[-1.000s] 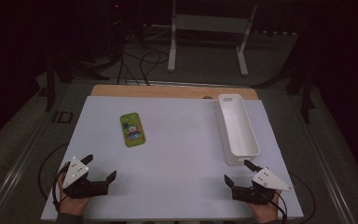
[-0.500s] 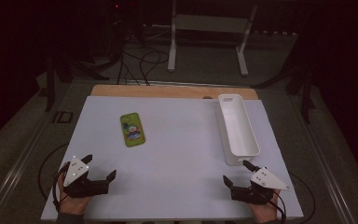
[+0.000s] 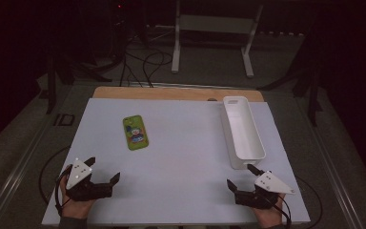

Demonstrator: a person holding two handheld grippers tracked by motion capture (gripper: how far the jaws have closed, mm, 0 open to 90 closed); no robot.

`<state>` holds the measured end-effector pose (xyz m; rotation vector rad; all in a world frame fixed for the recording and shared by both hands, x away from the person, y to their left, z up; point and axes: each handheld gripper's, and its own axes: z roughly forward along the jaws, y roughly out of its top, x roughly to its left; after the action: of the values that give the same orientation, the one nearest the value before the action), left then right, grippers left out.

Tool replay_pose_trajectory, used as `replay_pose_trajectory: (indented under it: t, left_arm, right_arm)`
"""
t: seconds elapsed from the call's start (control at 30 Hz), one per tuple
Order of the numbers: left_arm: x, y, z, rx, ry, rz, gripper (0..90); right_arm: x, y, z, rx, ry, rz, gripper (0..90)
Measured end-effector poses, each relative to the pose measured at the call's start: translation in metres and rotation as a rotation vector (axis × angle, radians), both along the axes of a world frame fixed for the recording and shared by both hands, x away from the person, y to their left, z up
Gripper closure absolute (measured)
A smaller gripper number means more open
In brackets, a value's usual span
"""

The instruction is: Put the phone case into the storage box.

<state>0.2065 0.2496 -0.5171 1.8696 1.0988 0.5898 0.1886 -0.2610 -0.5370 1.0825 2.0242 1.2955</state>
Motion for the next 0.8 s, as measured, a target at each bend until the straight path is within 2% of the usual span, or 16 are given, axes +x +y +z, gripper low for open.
replay_pose_trajectory:
  t: [0.3,0.8]
  left_arm:
    - [0.007,-0.004,0.007,0.007,0.01,0.001,0.0]
    - [0.024,-0.002,0.011,0.017,0.05,0.037,0.0]
  right_arm:
    - [0.0,-0.001,0.0,0.004,-0.004,-0.011,8.8]
    - [-0.001,0.0,0.0,-0.001,-0.001,-0.011,8.8]
